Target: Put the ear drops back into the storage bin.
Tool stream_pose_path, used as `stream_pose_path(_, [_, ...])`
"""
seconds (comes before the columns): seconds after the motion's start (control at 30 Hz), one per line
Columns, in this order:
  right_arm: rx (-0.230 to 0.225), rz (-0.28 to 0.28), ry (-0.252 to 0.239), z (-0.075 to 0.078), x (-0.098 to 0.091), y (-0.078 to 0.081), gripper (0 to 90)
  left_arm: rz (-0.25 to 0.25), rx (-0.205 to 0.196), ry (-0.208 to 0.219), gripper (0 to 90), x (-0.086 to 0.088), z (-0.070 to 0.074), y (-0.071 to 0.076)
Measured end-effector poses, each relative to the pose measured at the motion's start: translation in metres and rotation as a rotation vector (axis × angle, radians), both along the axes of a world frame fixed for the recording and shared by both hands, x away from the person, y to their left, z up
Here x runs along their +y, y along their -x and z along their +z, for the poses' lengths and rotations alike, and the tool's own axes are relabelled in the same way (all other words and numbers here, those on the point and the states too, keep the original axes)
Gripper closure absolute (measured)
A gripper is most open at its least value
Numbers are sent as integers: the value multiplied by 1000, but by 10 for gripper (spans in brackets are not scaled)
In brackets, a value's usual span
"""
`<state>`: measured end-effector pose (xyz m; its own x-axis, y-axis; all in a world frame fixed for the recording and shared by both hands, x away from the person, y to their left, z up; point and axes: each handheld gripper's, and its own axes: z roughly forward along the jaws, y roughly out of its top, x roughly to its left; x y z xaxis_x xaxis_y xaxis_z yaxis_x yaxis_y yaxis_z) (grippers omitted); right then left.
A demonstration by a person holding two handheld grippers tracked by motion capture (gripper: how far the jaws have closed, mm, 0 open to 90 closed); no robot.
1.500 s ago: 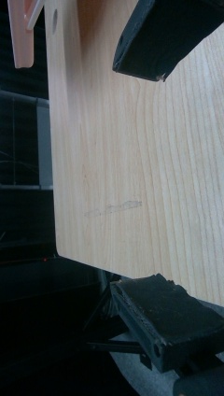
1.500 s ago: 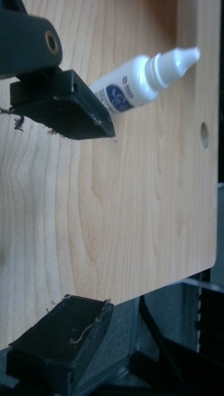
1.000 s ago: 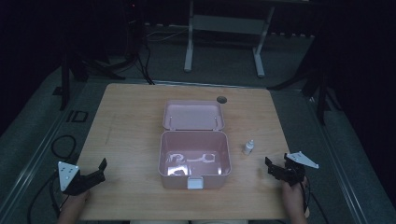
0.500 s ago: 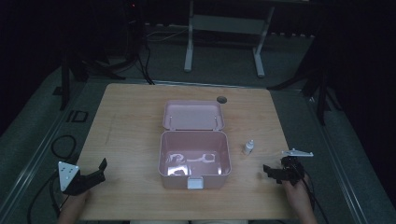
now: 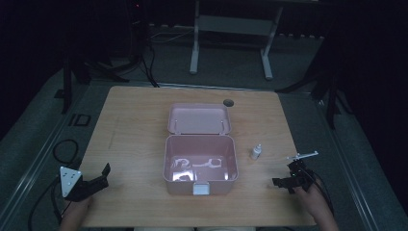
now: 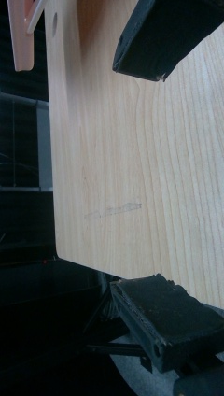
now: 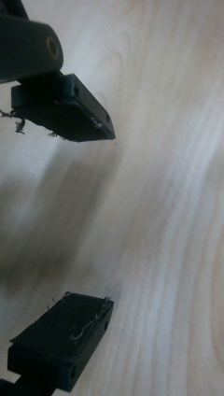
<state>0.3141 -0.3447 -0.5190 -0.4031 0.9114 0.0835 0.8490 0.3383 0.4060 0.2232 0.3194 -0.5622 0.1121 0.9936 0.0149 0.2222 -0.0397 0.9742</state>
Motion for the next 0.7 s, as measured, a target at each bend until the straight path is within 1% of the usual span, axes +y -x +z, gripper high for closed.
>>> stream_pose_path(0.03, [29,14,-6,1,0,0,142,0,0,0,3,0,0,0])
stream_pose_path(0.07, [44,22,-3,1,1,0,137,0,0,0,4,0,0,0])
stream_pose_path(0.27, [153,91,48,4,2,-1,135,0,1,1,4,0,0,0])
stream_pose_path(0.3, [171,109,52,4,2,0,135,-1,1,1,4,0,0,0])
stream_pose_path(0.4, [200,156,102,4,4,0,144,-1,1,1,3,0,0,0])
stream_pose_path(0.43, [200,156,102,4,4,0,144,-1,1,1,3,0,0,0])
stream_pose_path(0.47, [212,160,104,5,4,0,144,-1,2,1,3,0,0,0])
stream_pose_path(0.5, [235,172,120,7,5,-1,144,-1,2,1,3,0,0,0])
stream_pose_path(0.57, [270,184,127,9,5,-3,143,0,2,2,4,0,0,0])
stream_pose_path(0.63, [300,196,152,11,6,-4,132,0,1,2,4,0,0,0])
stream_pose_path(0.7, [329,209,150,13,7,-7,113,0,2,2,3,0,0,0])
